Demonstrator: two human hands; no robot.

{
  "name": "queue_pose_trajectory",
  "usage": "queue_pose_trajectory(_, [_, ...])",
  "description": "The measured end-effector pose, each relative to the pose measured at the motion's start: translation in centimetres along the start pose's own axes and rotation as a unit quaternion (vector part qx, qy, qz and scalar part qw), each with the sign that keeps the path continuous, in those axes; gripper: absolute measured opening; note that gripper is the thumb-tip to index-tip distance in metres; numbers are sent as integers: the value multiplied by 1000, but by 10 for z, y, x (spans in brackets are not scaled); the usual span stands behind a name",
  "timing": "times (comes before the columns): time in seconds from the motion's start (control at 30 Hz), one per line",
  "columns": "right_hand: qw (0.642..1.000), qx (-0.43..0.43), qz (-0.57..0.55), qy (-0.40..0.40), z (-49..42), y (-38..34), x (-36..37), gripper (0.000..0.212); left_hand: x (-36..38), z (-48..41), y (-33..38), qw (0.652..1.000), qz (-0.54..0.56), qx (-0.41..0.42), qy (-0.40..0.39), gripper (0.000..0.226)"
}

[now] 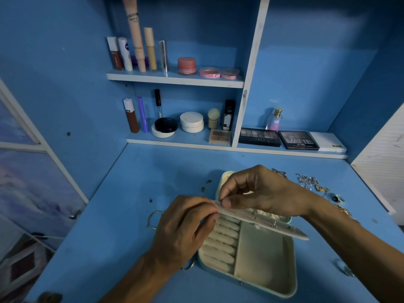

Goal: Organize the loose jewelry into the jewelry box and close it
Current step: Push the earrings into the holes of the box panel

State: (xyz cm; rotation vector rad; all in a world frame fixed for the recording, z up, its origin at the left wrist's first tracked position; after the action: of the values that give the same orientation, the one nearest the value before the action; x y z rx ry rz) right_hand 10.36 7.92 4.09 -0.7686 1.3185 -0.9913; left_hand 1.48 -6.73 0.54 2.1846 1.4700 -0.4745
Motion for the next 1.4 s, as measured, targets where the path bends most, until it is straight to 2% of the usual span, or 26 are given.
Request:
queue_pose_trajectory(0.2, [1000,-2,15,-14,-1,-3,2,7,0,0,1,1000,-8,3,5,18])
queue_pose_trajectory(0.7, [996,22,60,-57,-7,-8,2,2,0,1,1,1000,-10,-2,1,7])
queue_pose_trajectory(1.0, [987,47,121,-94,-13,-17,2,11,0,3,3,1000,-14,7,1,7])
queue_pose_trajectory(1.27, [992,43,87,-82,-11,-15,-4,10,0,2,-1,1000,-10,-3,11,7])
queue_pose_trajectory(1.4, [989,53,104,-89,-12,-16,-2,5,0,3,0,1000,-13,5,8,11])
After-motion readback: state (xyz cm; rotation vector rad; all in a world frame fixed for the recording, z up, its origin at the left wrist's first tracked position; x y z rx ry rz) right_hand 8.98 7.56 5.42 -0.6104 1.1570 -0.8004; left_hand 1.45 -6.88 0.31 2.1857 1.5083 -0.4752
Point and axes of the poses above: each hand's wrist, its own z-axis away from the middle knuckle, its own x-axis out of the palm, y = z × x, the point moved 6 cm from there along -z, towards the middle knuckle, and after that the axes turned 8 degrees about -y, right-handed, at the moved point
